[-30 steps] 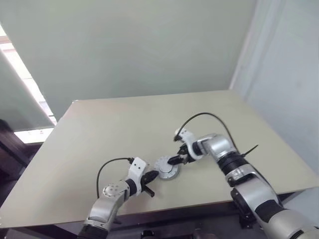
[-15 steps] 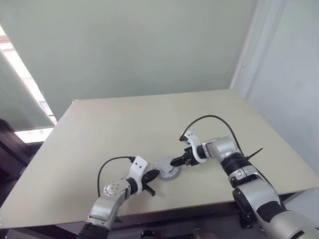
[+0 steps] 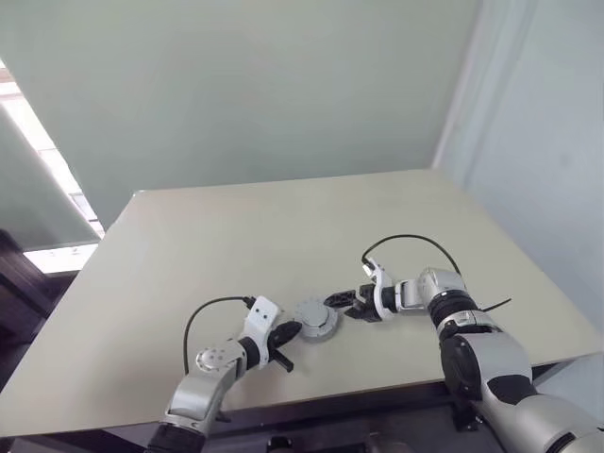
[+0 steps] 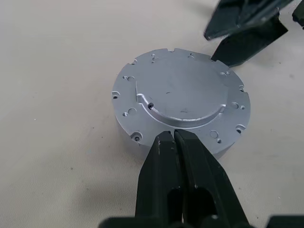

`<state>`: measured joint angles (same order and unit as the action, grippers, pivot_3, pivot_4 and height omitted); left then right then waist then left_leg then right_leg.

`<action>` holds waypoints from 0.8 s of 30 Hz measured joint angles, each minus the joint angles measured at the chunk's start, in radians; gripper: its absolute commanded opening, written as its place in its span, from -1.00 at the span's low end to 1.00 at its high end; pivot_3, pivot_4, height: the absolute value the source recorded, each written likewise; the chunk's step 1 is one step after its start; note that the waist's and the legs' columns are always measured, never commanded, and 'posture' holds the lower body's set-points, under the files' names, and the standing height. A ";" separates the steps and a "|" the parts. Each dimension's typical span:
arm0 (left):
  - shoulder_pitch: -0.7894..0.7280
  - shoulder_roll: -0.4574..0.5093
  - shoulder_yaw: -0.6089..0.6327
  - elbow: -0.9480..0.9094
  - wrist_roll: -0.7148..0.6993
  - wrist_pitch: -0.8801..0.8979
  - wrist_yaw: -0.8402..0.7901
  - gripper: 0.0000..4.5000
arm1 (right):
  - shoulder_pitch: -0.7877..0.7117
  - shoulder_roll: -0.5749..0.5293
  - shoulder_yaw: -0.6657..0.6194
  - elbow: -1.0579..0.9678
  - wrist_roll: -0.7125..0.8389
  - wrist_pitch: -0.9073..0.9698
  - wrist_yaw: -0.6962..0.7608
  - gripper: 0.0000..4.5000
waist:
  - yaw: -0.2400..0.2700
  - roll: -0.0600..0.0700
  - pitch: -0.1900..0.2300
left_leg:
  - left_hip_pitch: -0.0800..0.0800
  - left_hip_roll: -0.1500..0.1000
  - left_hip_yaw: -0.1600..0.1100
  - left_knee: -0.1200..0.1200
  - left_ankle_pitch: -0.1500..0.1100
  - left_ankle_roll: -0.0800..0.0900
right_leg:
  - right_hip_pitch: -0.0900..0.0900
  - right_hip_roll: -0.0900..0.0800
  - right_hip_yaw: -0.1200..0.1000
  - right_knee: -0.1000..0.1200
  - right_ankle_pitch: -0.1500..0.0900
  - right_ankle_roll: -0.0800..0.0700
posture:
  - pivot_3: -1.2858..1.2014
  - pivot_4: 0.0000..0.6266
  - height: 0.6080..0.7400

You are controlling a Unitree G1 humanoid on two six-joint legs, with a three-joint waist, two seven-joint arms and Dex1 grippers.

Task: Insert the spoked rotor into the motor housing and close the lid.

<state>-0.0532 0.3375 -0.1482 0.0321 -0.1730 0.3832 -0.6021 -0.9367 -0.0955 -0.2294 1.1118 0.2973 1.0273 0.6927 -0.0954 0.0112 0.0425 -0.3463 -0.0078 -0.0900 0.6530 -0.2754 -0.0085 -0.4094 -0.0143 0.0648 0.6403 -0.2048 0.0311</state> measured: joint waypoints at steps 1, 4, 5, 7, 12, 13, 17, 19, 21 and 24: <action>0.001 0.002 0.000 -0.001 0.000 0.000 0.000 -1.00 | 0.000 0.008 -0.023 0.014 0.017 0.000 -0.012 0.99 | -0.002 0.000 0.000 | 0.000 0.000 0.000 0.000 0.000 0.000 | 0.000 0.000 0.000 0.000 0.000 0.000 | 0.03 -1.00 1.00; 0.005 0.006 0.001 -0.005 0.000 0.001 0.001 -1.00 | 0.000 0.028 -0.053 0.038 0.036 -0.005 -0.038 0.99 | -0.005 0.000 0.000 | 0.001 0.000 0.001 0.000 0.000 0.000 | 0.000 0.000 0.000 0.000 0.000 0.000 | 0.03 -1.00 1.00; 0.008 0.009 0.002 -0.008 0.000 0.002 0.002 -1.00 | 0.000 0.033 -0.059 0.040 0.037 -0.005 -0.042 0.99 | -0.007 0.000 0.000 | 0.001 0.000 0.001 0.000 0.000 0.000 | 0.000 0.000 0.001 0.000 0.000 0.000 | 0.03 -1.00 1.00; 0.012 0.010 0.005 -0.013 0.000 0.004 0.003 -1.00 | 0.000 0.040 -0.065 0.042 0.039 -0.004 -0.044 0.99 | -0.010 0.000 0.000 | 0.001 0.001 0.001 -0.001 0.000 0.000 | 0.000 0.000 0.001 0.000 0.000 0.000 | 0.03 -1.00 1.00; 0.026 0.017 0.010 -0.030 0.000 0.010 0.009 -1.00 | 0.000 0.050 -0.070 0.043 0.040 -0.003 -0.045 0.99 | -0.017 0.000 0.000 | 0.003 0.002 0.002 -0.003 0.000 0.000 | 0.000 0.002 0.002 0.000 0.000 0.000 | 0.03 -1.00 1.00; 0.028 0.017 0.011 -0.032 0.000 0.010 0.011 -1.00 | 0.000 0.051 -0.071 0.044 0.040 -0.002 -0.045 0.99 | -0.018 0.000 0.000 | 0.003 0.002 0.002 -0.003 0.000 0.000 | 0.000 0.002 0.002 0.000 0.000 0.000 | 0.03 -1.00 1.00; 0.035 0.021 0.017 -0.039 0.000 0.015 0.015 -1.00 | 0.000 0.061 -0.063 0.044 0.039 0.017 -0.041 0.99 | -0.028 0.000 0.000 | 0.003 0.002 0.003 -0.003 0.000 0.000 | 0.000 0.002 0.003 0.000 0.000 0.000 | 0.03 -1.00 1.00; 0.037 0.021 0.017 -0.042 0.000 0.018 0.017 -1.00 | 0.004 0.067 -0.046 0.041 0.036 0.023 -0.035 0.99 | -0.032 0.000 0.000 | 0.004 0.002 0.003 -0.003 0.000 0.000 | 0.001 0.002 0.003 0.000 0.000 0.000 | 0.03 -1.00 1.00; 0.038 0.021 0.017 -0.042 0.000 0.019 0.018 -1.00 | 0.007 0.074 -0.031 0.040 0.035 0.026 -0.035 0.99 | -0.035 0.000 0.000 | 0.004 0.003 0.003 -0.003 0.000 0.000 | 0.001 0.002 0.003 0.000 0.000 0.000 | 0.03 -1.00 1.00; 0.039 0.024 0.020 -0.042 0.000 0.020 0.019 -1.00 | 0.021 0.108 -0.014 0.036 0.028 0.016 -0.048 0.99 | -0.037 0.000 0.000 | 0.004 0.004 0.002 -0.003 0.000 0.000 | 0.001 0.004 0.003 0.001 0.000 0.000 | 0.03 -1.00 1.00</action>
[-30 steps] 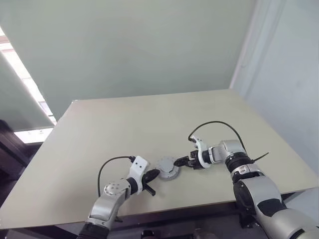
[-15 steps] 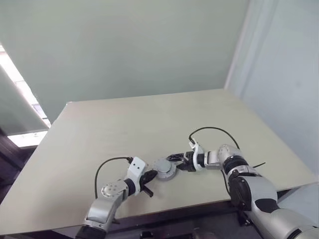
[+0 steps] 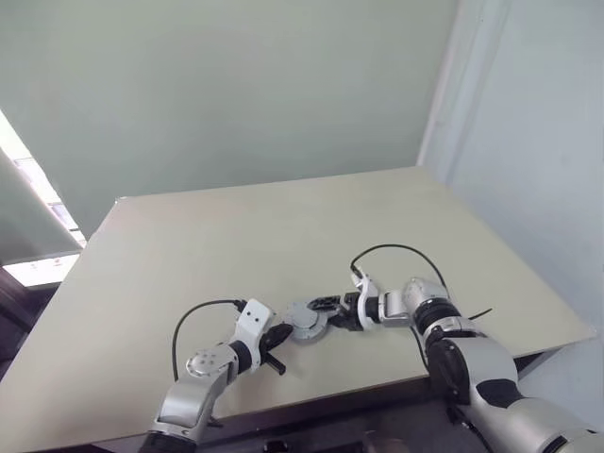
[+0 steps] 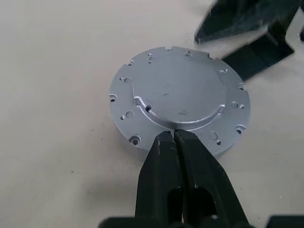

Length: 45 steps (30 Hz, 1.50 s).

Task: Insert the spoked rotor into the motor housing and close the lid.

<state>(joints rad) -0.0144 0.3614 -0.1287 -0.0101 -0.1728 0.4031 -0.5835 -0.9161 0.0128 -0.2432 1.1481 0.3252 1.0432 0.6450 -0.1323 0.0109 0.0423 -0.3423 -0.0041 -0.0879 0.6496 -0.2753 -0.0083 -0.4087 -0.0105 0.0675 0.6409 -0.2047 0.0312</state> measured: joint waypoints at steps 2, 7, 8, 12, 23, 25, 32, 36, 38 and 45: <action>0.000 0.002 0.000 0.001 0.000 0.002 0.000 -1.00 | 0.000 0.005 -0.008 -0.001 0.001 -0.013 -0.020 0.99 | -0.001 -0.001 0.000 | 0.001 0.000 0.000 0.000 0.000 0.000 | 0.001 0.000 0.000 0.000 0.000 0.000 | 0.03 -1.00 1.00; -0.001 0.002 0.000 0.002 0.001 0.004 0.001 -1.00 | 0.000 0.008 -0.045 0.002 0.019 -0.048 -0.076 0.99 | -0.001 -0.001 -0.001 | 0.001 0.000 0.000 0.001 0.000 0.000 | 0.002 0.000 0.000 0.000 -0.001 -0.001 | 0.03 -1.00 1.00; -0.001 0.002 0.000 0.002 0.001 0.004 0.001 -1.00 | 0.000 0.007 -0.051 0.005 0.023 -0.049 -0.080 0.99 | -0.001 -0.001 -0.001 | 0.001 0.000 0.000 0.001 0.000 0.000 | 0.002 0.000 0.000 0.000 -0.001 -0.001 | 0.03 -1.00 1.00; -0.001 0.002 0.001 0.002 0.001 0.004 0.001 -1.00 | 0.000 0.005 -0.056 0.006 0.030 -0.041 -0.082 0.99 | 0.000 -0.001 -0.001 | 0.001 0.000 0.000 0.001 0.000 0.000 | 0.002 0.000 0.000 0.000 -0.001 -0.001 | 0.03 -1.00 1.00; 0.000 0.003 0.002 0.002 0.001 0.003 0.000 -1.00 | 0.004 -0.004 -0.136 0.020 0.054 -0.040 -0.114 0.11 | 0.001 0.000 0.000 | 0.000 0.000 0.000 0.001 0.000 0.000 | 0.001 0.000 0.000 0.000 -0.001 -0.001 | 0.03 -1.00 1.00; 0.001 0.005 0.005 0.005 0.004 0.007 0.000 -1.00 | 0.004 -0.004 -0.162 0.019 0.077 -0.039 -0.111 -0.18 | 0.001 0.000 0.000 | 0.000 0.000 0.000 0.001 0.000 0.000 | 0.001 0.000 0.000 0.000 -0.001 -0.001 | 0.03 -1.00 1.00; -0.009 0.007 0.023 0.000 0.005 -0.001 0.004 -1.00 | 0.005 0.000 -0.171 0.015 0.087 -0.034 -0.095 -0.46 | 0.004 0.000 -0.001 | 0.000 -0.001 0.000 0.000 0.000 0.000 | 0.001 0.000 0.001 -0.001 -0.001 -0.001 | 0.03 -1.00 1.00; -0.009 0.007 0.024 0.000 0.006 0.000 0.005 -1.00 | 0.005 0.000 -0.152 0.013 0.083 -0.029 -0.082 -0.46 | 0.004 0.000 -0.001 | 0.000 0.000 0.000 0.000 0.000 0.000 | 0.001 0.000 0.001 -0.001 -0.001 -0.001 | 0.03 -1.00 1.00; -0.008 0.007 0.024 0.000 0.007 0.000 0.005 -1.00 | 0.005 -0.001 -0.139 0.010 0.080 -0.028 -0.074 -0.46 | 0.004 0.000 -0.001 | 0.001 0.000 0.000 0.000 0.000 0.000 | 0.001 0.000 0.001 0.000 -0.001 -0.001 | 0.03 -1.00 1.00; -0.003 -0.006 0.033 0.000 0.002 0.006 0.011 -0.83 | 0.009 -0.004 -0.108 -0.001 0.073 -0.023 -0.046 -0.46 | 0.004 0.000 -0.001 | 0.001 0.000 0.000 0.000 0.000 0.000 | 0.001 0.000 0.001 0.000 -0.001 -0.001 | 0.03 -1.00 1.00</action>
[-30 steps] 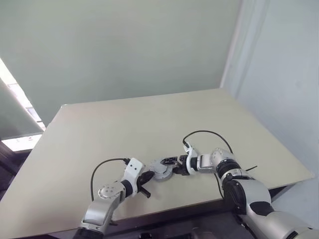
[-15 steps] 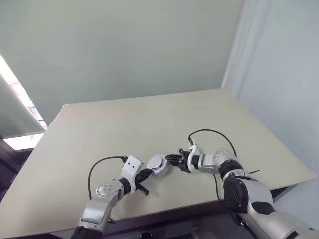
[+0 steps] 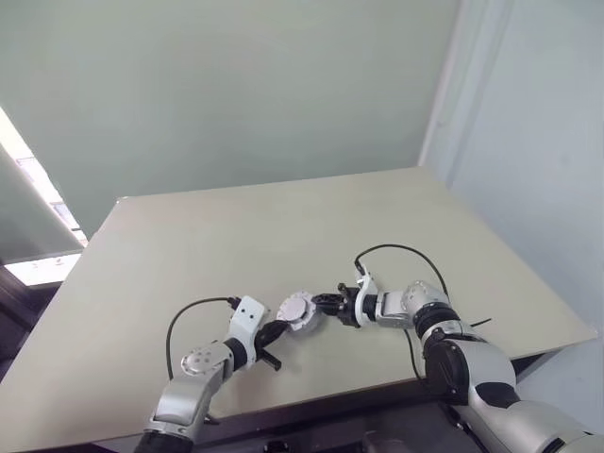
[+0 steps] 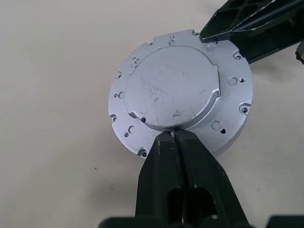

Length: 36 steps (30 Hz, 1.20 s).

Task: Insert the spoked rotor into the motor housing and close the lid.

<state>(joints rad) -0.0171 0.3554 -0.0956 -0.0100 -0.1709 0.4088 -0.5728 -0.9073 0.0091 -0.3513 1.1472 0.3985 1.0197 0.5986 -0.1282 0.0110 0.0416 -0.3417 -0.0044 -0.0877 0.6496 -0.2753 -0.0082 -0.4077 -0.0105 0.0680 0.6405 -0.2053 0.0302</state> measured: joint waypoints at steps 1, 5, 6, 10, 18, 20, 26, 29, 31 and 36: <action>0.001 -0.002 0.004 0.000 -0.002 0.003 0.004 -0.75 | 0.001 0.000 0.004 -0.001 0.000 0.000 0.002 -0.46 | 0.000 0.000 0.000 | 0.000 0.000 0.000 0.000 0.000 0.000 | 0.000 0.000 0.000 0.000 0.000 0.000 | 0.03 -1.00 1.00; 0.001 -0.005 0.024 -0.001 -0.007 0.016 0.007 -0.16 | 0.003 -0.001 0.012 -0.005 0.000 0.000 0.008 -0.46 | 0.000 0.000 0.000 | 0.000 0.000 0.000 0.000 0.000 0.000 | 0.000 0.000 0.000 0.000 0.000 0.000 | 0.03 -1.00 1.00; 0.001 -0.007 0.030 -0.002 -0.010 0.023 0.007 -0.01 | 0.005 -0.001 0.011 -0.006 0.001 0.000 0.009 -0.46 | 0.000 0.000 0.000 | 0.000 0.000 0.000 0.000 0.000 0.000 | 0.000 0.000 0.000 0.000 0.000 0.000 | 0.03 -1.00 1.00; 0.006 -0.015 0.089 -0.015 -0.071 0.096 0.007 0.61 | 0.007 0.001 0.008 -0.006 0.004 0.000 0.004 -0.46 | -0.003 0.000 0.000 | 0.000 0.000 0.000 0.000 0.000 0.000 | 0.000 0.000 0.000 0.000 0.000 0.000 | 0.03 -1.00 1.00; 0.041 0.002 0.302 -0.035 -0.276 0.331 0.013 0.97 | 0.034 0.015 -0.030 -0.007 0.035 0.000 -0.008 -0.46 | -0.016 -0.004 0.003 | -0.001 0.002 -0.001 -0.001 0.000 0.000 | -0.002 0.002 0.000 0.000 0.000 0.000 | 0.03 -1.00 1.00; 0.043 0.001 0.367 -0.045 -0.339 0.389 0.025 0.97 | 0.044 0.018 -0.043 -0.007 0.047 0.000 -0.012 -0.46 | -0.019 -0.005 0.003 | -0.001 0.002 -0.001 -0.002 0.000 0.000 | -0.002 0.002 -0.001 0.000 0.000 0.000 | 0.03 -1.00 1.00; 0.033 -0.082 0.512 -0.071 -0.521 0.495 0.097 0.97 | 0.068 0.041 -0.093 -0.008 0.081 0.001 -0.032 -0.46 | -0.023 -0.009 0.006 | -0.001 0.003 -0.001 -0.002 0.000 0.000 | -0.002 0.002 0.000 -0.001 0.000 0.000 | 0.03 -1.00 1.00; 0.028 -0.121 0.551 -0.072 -0.595 0.530 0.139 0.97 | 0.089 0.075 -0.105 -0.011 0.100 0.014 -0.034 -0.46 | -0.022 -0.011 0.007 | -0.003 0.003 -0.002 -0.002 0.000 0.000 | -0.003 0.002 -0.001 -0.001 0.000 0.000 | 0.03 -1.00 1.00; 0.023 -0.136 0.568 -0.073 -0.633 0.546 0.166 0.97 | 0.095 0.087 -0.110 -0.017 0.115 0.031 -0.035 -0.46 | -0.022 -0.011 0.009 | -0.004 0.002 -0.002 -0.001 0.000 0.000 | -0.004 0.001 -0.001 -0.001 0.000 0.000 | 0.03 -1.00 1.00; 0.018 -0.188 0.617 -0.074 -0.730 0.571 0.238 0.97 | 0.095 0.110 -0.119 -0.089 0.161 0.070 -0.035 -0.46 | -0.013 -0.012 0.009 | -0.007 -0.001 -0.003 -0.001 0.000 0.000 | -0.005 -0.002 -0.002 -0.002 0.000 0.000 | 0.03 -1.00 1.00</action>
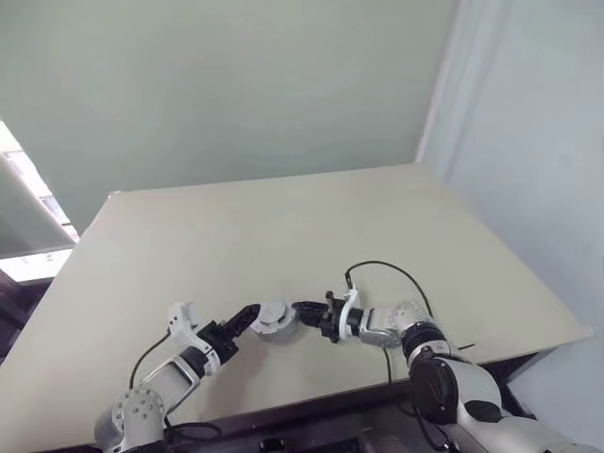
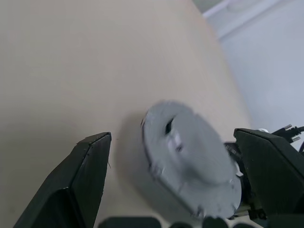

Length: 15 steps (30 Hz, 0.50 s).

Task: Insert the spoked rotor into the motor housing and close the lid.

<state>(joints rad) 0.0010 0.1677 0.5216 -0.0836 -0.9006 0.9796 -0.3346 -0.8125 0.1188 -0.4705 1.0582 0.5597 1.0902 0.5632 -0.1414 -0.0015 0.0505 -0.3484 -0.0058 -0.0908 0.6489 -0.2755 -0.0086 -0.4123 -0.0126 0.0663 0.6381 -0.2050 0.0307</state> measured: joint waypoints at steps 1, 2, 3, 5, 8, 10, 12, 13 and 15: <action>0.000 -0.012 0.015 0.000 -0.024 0.001 0.015 0.97 | 0.000 0.001 -0.003 -0.017 0.007 0.006 -0.002 -0.46 | 0.002 0.000 0.000 | -0.001 0.000 0.000 0.000 0.000 0.000 | -0.001 0.000 0.000 0.000 0.000 0.000 | 0.03 -1.00 1.00; -0.001 -0.021 0.025 0.000 -0.044 0.002 0.028 0.97 | 0.000 0.002 -0.005 -0.031 0.013 0.012 -0.003 -0.46 | 0.004 0.000 0.000 | -0.001 0.000 0.000 0.000 0.000 0.000 | -0.001 -0.001 0.000 0.000 0.000 0.000 | 0.03 -1.00 1.00; -0.001 -0.034 0.041 0.000 -0.073 0.007 0.046 0.97 | 0.001 0.004 -0.007 -0.049 0.023 0.021 -0.006 -0.46 | 0.009 0.000 0.000 | -0.002 0.000 0.000 0.000 0.000 0.000 | -0.002 0.000 0.000 0.000 0.000 0.000 | 0.03 -1.00 1.00; -0.001 -0.047 0.056 0.001 -0.111 0.016 0.073 0.97 | 0.001 0.005 -0.009 -0.074 0.039 0.037 -0.014 -0.46 | 0.011 0.000 0.000 | -0.005 0.000 0.000 0.000 0.000 0.000 | -0.004 0.000 0.000 0.000 0.000 0.000 | 0.03 -1.00 1.00; 0.001 -0.088 0.066 0.002 -0.168 0.013 0.099 0.97 | 0.003 0.006 -0.008 -0.118 0.050 0.065 -0.025 -0.46 | 0.017 0.000 0.000 | -0.011 0.000 0.000 0.002 0.000 0.000 | -0.009 0.000 0.000 0.002 0.000 0.000 | 0.03 -1.00 1.00; 0.001 -0.107 0.067 0.005 -0.203 0.010 0.110 0.97 | 0.004 0.007 -0.003 -0.140 0.057 0.082 -0.033 -0.46 | 0.020 -0.001 0.000 | -0.012 -0.001 0.000 0.003 0.000 0.000 | -0.010 0.000 0.000 0.002 0.000 0.000 | 0.03 -1.00 1.00; 0.001 -0.111 0.065 0.005 -0.222 0.004 0.117 0.97 | 0.006 0.007 0.002 -0.153 0.065 0.092 -0.039 -0.46 | 0.020 -0.001 0.000 | -0.012 -0.001 0.000 0.003 0.000 0.000 | -0.010 0.000 0.000 0.002 0.000 0.000 | 0.03 -1.00 1.00; 0.000 -0.115 0.063 0.007 -0.226 -0.003 0.120 0.97 | 0.008 0.007 0.003 -0.160 0.068 0.096 -0.042 -0.46 | 0.020 0.000 0.000 | -0.012 -0.001 0.001 0.003 0.000 0.000 | -0.011 0.000 0.000 0.002 0.000 0.000 | 0.03 -1.00 1.00; -0.002 -0.127 0.054 0.016 -0.239 -0.013 0.125 0.97 | 0.011 0.007 0.008 -0.173 0.069 0.105 -0.046 -0.46 | 0.020 -0.001 0.000 | -0.012 -0.001 0.001 0.003 0.000 0.000 | -0.010 0.000 0.000 0.002 0.000 0.000 | 0.03 -1.00 1.00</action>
<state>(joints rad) -0.0007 0.0403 0.5757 -0.0677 -1.1397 0.9663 -0.2101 -0.8012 0.1261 -0.4627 0.8849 0.6285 1.1947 0.5168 -0.1210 -0.0020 0.0503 -0.3607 -0.0065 -0.0898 0.6518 -0.2753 -0.0087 -0.4228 -0.0127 0.0664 0.6399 -0.2047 0.0306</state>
